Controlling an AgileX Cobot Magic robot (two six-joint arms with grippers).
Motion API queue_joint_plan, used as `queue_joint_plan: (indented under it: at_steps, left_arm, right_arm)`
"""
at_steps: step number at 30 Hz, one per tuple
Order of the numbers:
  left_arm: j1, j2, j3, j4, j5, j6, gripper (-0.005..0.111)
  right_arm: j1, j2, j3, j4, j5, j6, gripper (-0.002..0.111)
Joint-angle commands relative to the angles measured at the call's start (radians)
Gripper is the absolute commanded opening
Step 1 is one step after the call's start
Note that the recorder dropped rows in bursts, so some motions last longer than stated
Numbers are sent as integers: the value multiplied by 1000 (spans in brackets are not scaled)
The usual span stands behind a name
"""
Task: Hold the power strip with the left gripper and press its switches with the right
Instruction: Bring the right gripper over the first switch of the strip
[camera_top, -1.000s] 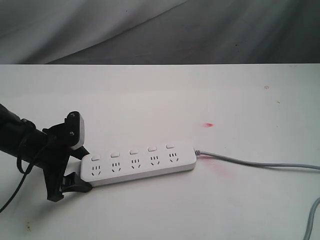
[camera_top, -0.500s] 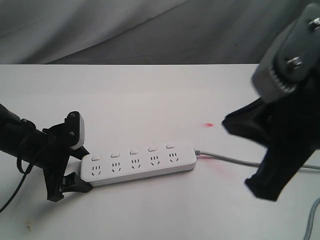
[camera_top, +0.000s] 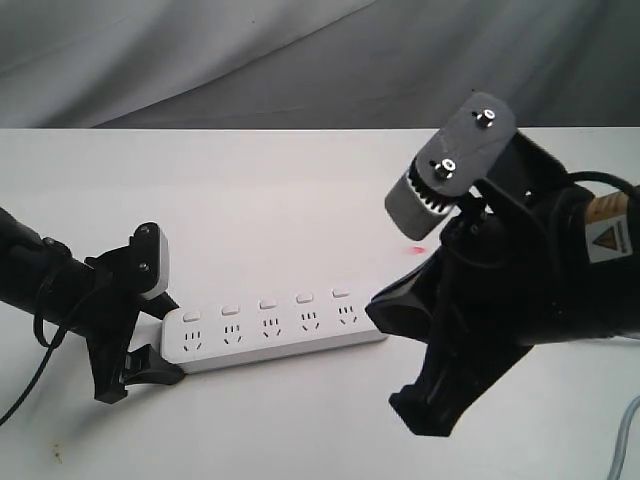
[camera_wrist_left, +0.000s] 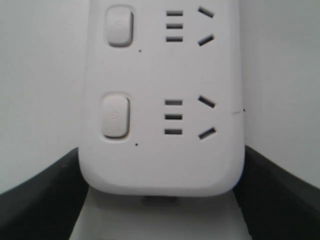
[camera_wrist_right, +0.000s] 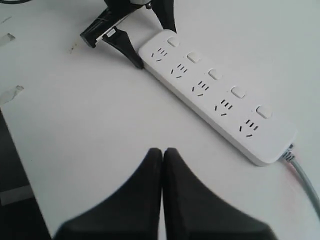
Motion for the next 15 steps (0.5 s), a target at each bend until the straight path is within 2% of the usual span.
queue_joint_plan:
  at_steps: [1, 4, 6, 8, 12, 15]
  left_arm:
    - [-2, 3, -1, 14, -37, 7, 51]
    - [-2, 3, -1, 14, -37, 7, 51]
    - [-2, 3, -1, 14, -37, 7, 51]
    - [-2, 3, -1, 14, -37, 7, 51]
    - [-2, 3, -1, 14, -37, 7, 51]
    - [-2, 3, -1, 14, -37, 7, 51]
  right_arm:
    - [-96, 107, -130, 2, 160, -181, 0]
    - [-226, 278, -282, 27, 226, -427, 0]
    - [-262, 387, -374, 145, 254, -553, 0]
    - [-264, 520, -499, 252, 257, -721, 0]
    - [-244, 750, -695, 253, 245, -806, 0]
    - [-223, 841, -752, 255, 234, -813, 0]
